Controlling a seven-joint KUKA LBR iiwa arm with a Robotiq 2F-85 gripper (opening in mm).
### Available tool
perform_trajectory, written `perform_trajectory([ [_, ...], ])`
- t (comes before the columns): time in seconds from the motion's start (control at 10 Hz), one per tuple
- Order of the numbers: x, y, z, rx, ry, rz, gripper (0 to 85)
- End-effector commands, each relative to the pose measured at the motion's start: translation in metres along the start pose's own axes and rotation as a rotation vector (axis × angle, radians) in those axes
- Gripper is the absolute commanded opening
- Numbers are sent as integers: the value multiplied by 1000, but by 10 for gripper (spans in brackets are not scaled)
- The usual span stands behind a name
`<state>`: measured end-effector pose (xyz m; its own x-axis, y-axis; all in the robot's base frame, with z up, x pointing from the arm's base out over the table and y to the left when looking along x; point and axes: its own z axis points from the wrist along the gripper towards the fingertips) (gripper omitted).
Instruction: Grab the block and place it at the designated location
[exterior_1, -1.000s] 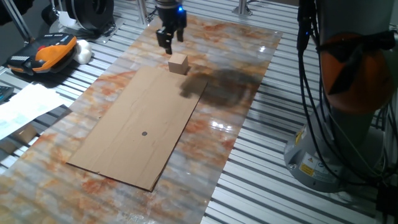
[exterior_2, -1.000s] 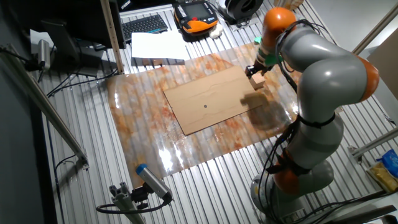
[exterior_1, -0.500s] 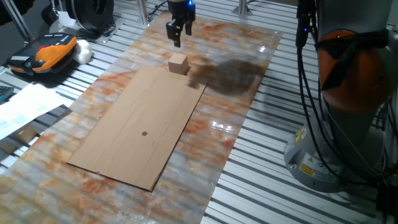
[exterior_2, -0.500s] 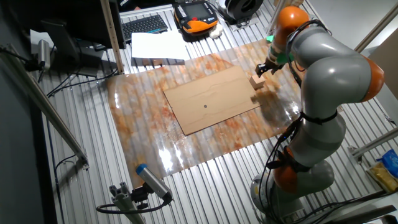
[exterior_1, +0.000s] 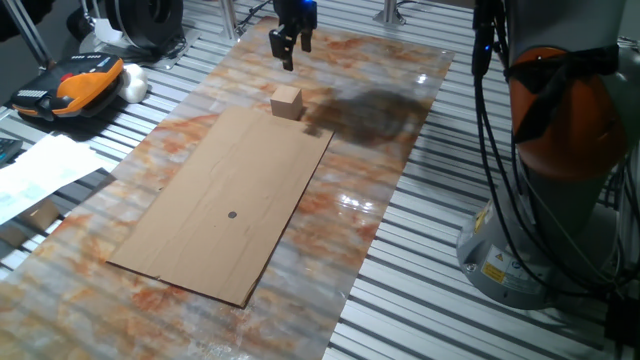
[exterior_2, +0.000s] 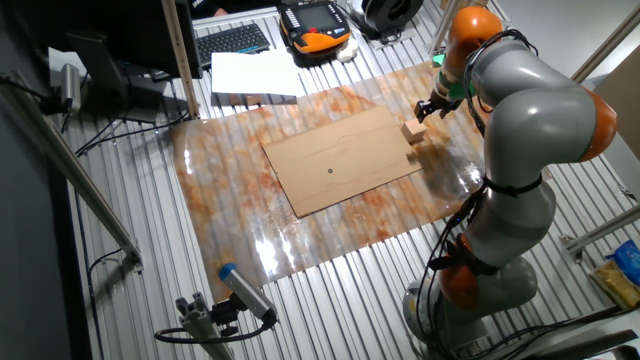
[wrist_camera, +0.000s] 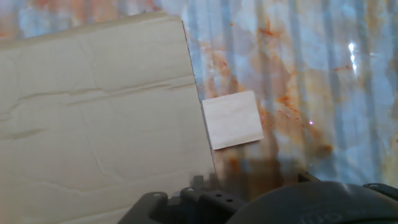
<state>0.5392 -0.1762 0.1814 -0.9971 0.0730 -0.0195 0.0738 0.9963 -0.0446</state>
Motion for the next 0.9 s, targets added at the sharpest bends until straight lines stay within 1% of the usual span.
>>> perform_trajectory([
  [0.0, 0, 0, 0, -5, 1, 2, 680],
  [0.1, 0, 0, 0, 1, 11, -7, 680],
  [0.2, 0, 0, 0, -6, 31, -9, 510],
  [0.3, 0, 0, 0, -15, 63, -16, 510],
  [0.4, 0, 0, 0, -19, 68, -1, 340],
  [0.5, 0, 0, 0, -34, 55, 29, 340],
  [0.6, 0, 0, 0, -35, 27, 38, 340],
  [0.7, 0, 0, 0, -35, 24, 42, 340],
  [0.8, 0, 0, 0, -29, 16, 46, 340],
])
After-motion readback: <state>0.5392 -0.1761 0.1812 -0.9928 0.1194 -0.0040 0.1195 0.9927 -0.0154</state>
